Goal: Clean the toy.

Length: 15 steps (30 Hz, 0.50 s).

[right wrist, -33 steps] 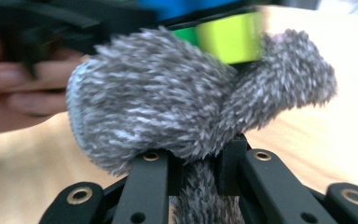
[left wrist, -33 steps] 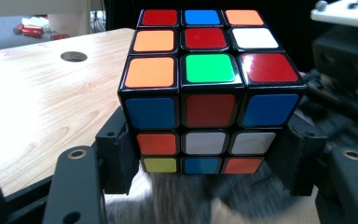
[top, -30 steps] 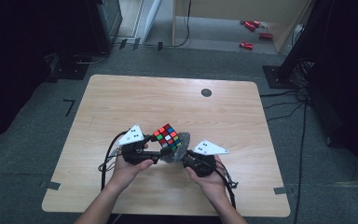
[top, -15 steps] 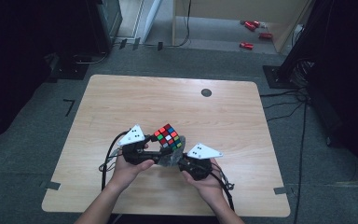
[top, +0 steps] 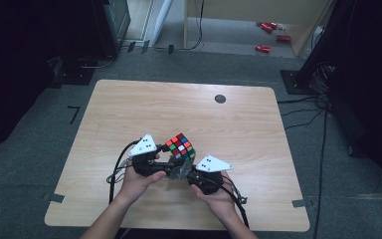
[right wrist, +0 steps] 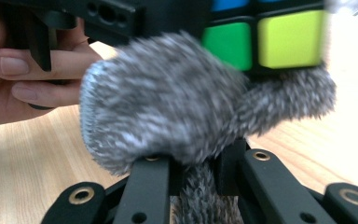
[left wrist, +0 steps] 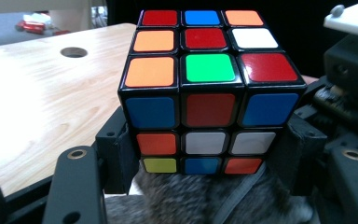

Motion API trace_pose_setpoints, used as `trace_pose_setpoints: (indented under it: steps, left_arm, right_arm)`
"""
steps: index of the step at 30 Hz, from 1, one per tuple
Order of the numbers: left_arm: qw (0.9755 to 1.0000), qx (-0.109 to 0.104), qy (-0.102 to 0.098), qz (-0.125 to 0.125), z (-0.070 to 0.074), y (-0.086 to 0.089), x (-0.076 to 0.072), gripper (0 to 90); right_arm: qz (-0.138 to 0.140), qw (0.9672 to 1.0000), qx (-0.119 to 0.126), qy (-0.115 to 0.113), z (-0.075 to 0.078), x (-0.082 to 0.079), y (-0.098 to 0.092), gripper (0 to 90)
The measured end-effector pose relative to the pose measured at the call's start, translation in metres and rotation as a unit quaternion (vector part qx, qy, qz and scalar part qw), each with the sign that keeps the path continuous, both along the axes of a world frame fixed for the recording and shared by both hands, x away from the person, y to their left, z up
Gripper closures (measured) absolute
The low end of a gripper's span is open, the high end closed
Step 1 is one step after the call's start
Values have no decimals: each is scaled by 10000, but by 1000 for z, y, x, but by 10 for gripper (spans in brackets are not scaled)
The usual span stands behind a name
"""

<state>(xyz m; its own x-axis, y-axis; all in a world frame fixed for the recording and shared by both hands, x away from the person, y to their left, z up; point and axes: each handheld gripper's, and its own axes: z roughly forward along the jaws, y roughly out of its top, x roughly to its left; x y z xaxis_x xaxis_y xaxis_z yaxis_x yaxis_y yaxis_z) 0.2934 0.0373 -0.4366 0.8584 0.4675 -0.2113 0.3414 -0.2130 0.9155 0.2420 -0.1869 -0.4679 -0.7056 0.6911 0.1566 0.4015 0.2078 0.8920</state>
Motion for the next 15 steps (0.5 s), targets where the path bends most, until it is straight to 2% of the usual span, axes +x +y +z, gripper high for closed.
trace_pose_setpoints:
  steps: [1,2,3,7,12,13,14,15]
  left_arm:
    - [10000,-23,8,14,0,2,1,351]
    - [10000,-45,20,4,1,3,1,351]
    - [10000,-73,42,-15,1,3,1,351]
    - [9998,-124,60,-141,1,-6,-3,351]
    - [9997,-129,91,-204,0,-10,-5,351]
    - [9997,-109,79,-202,0,-11,-5,351]
    - [9997,-90,76,-192,0,-11,-5,351]
    - [9998,-74,66,-170,0,-10,-4,351]
  right_arm:
    - [-141,9999,57,-17,3,3,-8,786]
    - [-141,9999,57,-17,3,3,-8,786]
    - [-427,9990,153,-34,6,7,-19,787]
    - [-594,9980,227,-57,6,10,-23,788]
    - [-402,9991,158,16,1,6,-12,789]
    - [-263,9996,117,45,-2,4,-5,788]
    - [-263,9996,117,45,-2,4,-5,788]
    - [-104,9999,101,84,-3,1,1,788]
